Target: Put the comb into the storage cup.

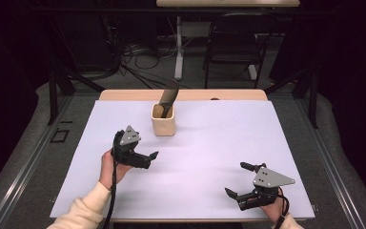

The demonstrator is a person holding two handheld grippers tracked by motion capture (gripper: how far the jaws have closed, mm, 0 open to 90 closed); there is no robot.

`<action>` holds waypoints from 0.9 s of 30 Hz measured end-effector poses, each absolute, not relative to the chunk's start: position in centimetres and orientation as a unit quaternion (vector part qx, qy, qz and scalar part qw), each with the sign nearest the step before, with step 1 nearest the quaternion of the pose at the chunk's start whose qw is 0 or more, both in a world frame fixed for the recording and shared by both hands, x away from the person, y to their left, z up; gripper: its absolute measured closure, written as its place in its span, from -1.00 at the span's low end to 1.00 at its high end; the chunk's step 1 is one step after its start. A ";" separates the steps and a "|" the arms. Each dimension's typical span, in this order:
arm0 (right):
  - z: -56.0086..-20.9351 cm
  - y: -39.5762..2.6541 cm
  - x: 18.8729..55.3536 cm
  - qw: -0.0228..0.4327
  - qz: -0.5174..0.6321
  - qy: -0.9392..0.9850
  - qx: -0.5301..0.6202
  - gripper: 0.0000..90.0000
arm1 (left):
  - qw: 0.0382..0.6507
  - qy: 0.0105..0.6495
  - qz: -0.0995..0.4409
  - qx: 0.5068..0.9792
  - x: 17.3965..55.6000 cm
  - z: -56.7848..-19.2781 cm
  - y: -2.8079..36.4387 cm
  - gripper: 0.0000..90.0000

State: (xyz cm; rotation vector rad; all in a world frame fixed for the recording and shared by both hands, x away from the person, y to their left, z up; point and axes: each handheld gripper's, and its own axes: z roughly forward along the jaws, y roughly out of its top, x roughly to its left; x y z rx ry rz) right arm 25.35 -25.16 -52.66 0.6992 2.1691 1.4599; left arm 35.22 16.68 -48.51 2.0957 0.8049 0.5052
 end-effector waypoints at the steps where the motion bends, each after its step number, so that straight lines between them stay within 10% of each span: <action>1: -52.7 -25.2 25.3 0.216 0.527 0.783 0.252 -0.98 | 0.408 0.320 0.200 0.832 35.0 -48.6 16.8 -1.00; 27: -52.6 -25.1 25.3 0.215 0.526 0.784 0.251 -0.98 | 0.434 0.327 0.197 0.816 30.8 -49.8 18.4 -1.00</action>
